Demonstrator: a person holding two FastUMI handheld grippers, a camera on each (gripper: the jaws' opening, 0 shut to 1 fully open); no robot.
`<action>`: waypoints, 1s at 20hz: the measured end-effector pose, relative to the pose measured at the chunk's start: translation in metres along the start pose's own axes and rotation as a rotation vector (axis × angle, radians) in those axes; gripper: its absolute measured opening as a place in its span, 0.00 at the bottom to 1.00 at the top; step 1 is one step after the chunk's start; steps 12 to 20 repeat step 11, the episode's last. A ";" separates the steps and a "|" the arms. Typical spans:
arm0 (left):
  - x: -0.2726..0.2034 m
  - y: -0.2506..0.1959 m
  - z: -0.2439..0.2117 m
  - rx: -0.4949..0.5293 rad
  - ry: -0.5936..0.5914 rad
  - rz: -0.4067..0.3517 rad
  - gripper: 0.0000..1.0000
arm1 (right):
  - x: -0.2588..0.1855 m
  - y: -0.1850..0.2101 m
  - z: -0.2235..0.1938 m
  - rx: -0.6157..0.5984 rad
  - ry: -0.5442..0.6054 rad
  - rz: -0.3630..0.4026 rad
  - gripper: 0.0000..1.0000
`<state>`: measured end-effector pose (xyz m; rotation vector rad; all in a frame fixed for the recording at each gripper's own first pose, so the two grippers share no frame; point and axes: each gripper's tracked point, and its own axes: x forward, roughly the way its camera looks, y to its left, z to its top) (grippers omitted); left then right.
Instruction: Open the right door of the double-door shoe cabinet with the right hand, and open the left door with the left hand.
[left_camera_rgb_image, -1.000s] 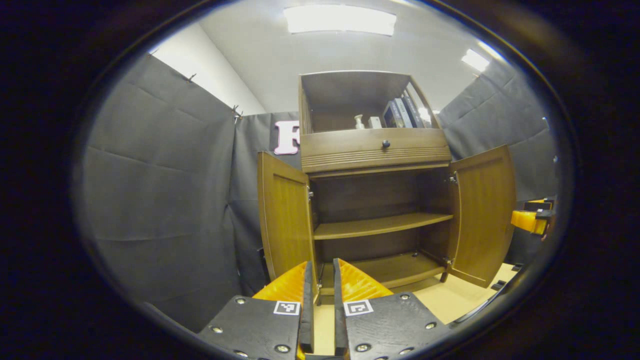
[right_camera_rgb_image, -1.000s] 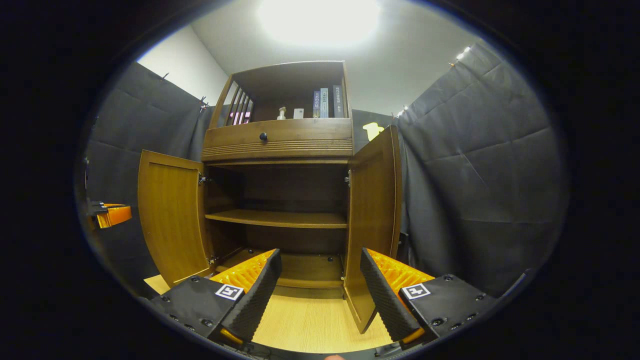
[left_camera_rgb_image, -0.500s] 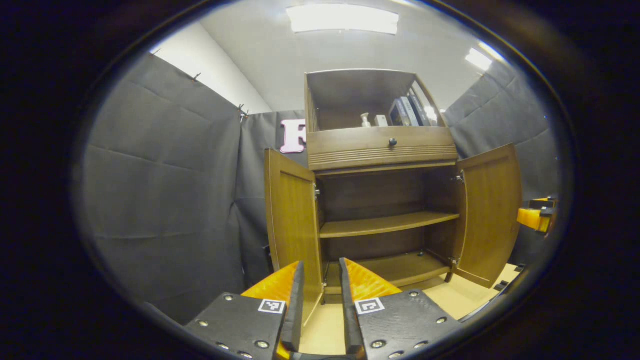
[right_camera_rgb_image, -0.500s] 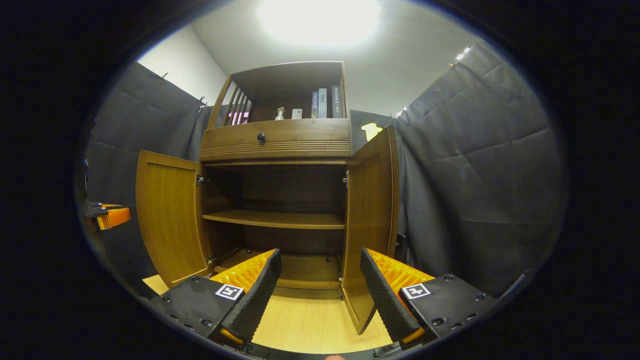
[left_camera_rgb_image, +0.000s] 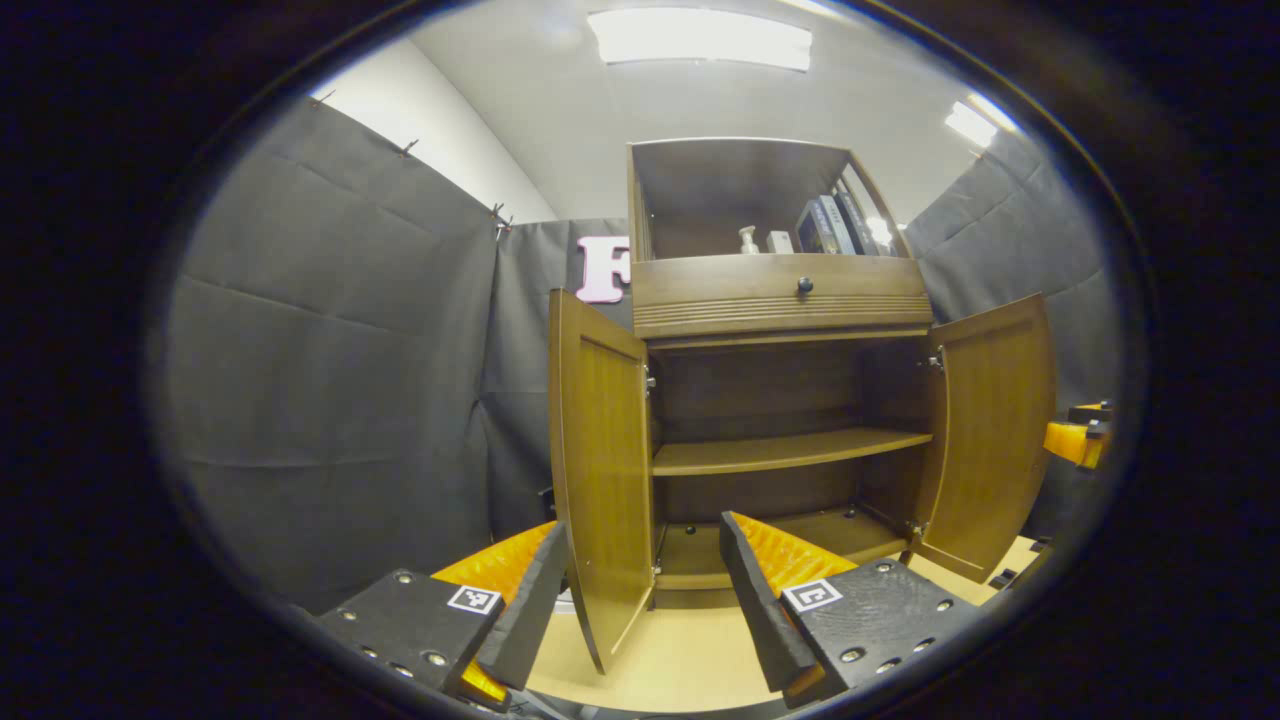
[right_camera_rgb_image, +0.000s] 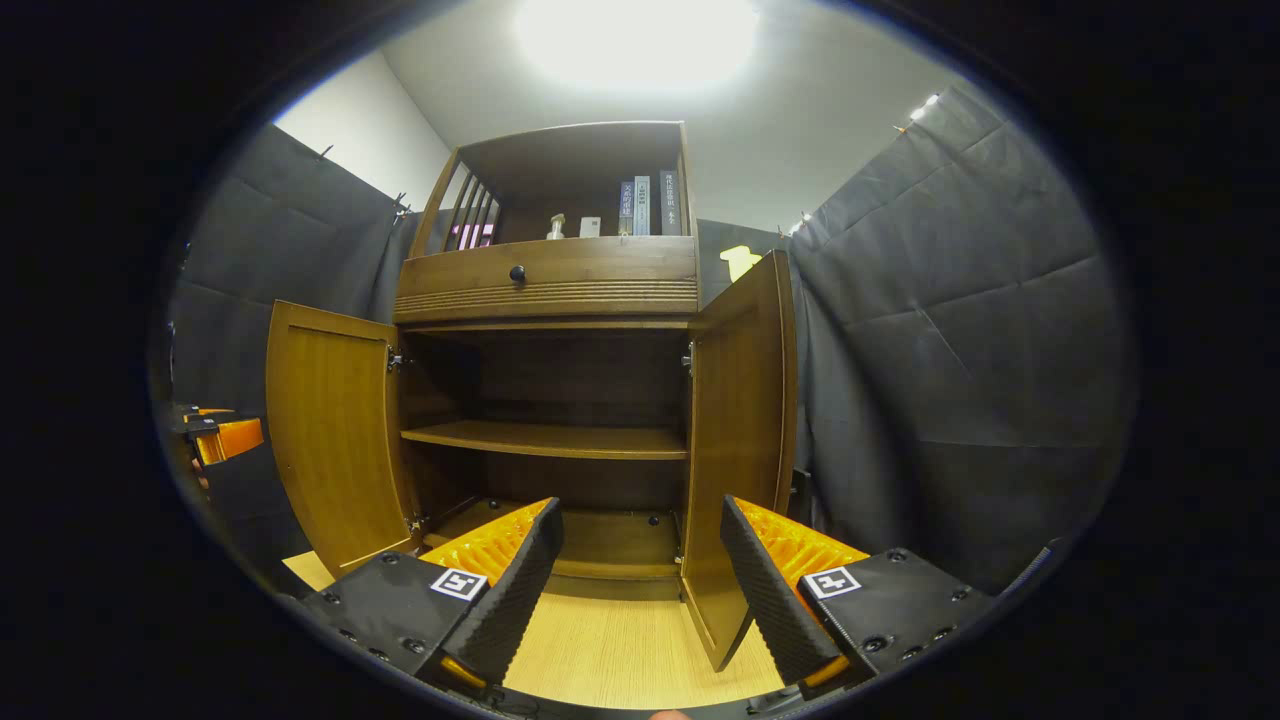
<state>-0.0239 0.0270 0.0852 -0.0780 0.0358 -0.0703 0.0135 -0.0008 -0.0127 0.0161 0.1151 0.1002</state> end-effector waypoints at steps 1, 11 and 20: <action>-0.001 0.001 0.001 0.005 -0.003 0.002 0.88 | 0.000 0.000 0.000 -0.001 -0.001 0.000 0.99; -0.009 -0.004 0.007 0.030 -0.017 0.017 0.88 | -0.001 -0.002 0.002 -0.003 -0.011 -0.006 0.99; -0.009 -0.004 0.007 0.030 -0.017 0.017 0.88 | -0.001 -0.002 0.002 -0.003 -0.011 -0.006 0.99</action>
